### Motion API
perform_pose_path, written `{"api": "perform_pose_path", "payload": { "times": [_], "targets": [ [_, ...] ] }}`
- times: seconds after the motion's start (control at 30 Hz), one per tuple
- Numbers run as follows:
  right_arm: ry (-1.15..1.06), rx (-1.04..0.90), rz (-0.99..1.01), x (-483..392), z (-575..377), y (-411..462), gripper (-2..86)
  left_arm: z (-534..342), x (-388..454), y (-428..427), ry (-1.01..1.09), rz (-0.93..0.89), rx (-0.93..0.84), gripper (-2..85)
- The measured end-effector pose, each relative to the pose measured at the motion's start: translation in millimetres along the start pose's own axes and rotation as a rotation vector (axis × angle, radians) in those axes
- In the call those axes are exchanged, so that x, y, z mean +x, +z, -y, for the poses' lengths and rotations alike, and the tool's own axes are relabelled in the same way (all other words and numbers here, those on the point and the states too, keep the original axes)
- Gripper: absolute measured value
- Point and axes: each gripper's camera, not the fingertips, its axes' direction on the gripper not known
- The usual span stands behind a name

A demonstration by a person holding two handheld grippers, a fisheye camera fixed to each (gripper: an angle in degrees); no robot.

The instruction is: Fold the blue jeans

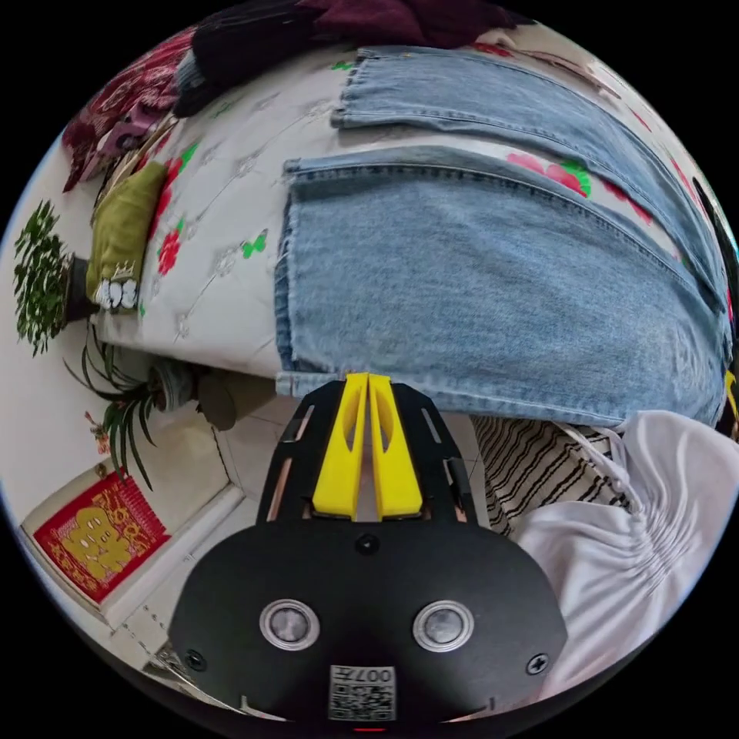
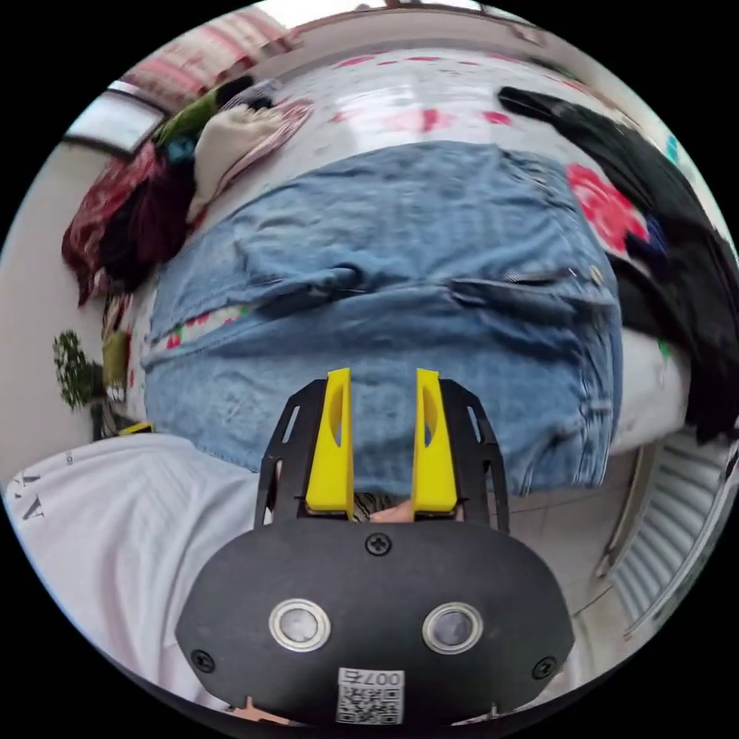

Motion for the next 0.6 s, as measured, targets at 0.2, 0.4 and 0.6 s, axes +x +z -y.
{"api": "perform_pose_path", "payload": {
  "times": [0.2,0.4,0.6],
  "targets": [
    [0.509,0.155,0.258,177.1,-113.5,-34.4,14.9,-37.0,-47.8,-0.2,-0.301,-0.287,0.056,1.9],
    [0.661,0.09,0.501,262.4,-176.1,6.3,17.6,-41.4,-59.5,22.9,-0.477,-0.529,0.047,10.0],
    [0.596,0.041,0.612,269.3,-161.9,18.3,15.8,-9.6,-32.3,21.7,-0.4,-0.35,-0.048,11.0]
  ]
}}
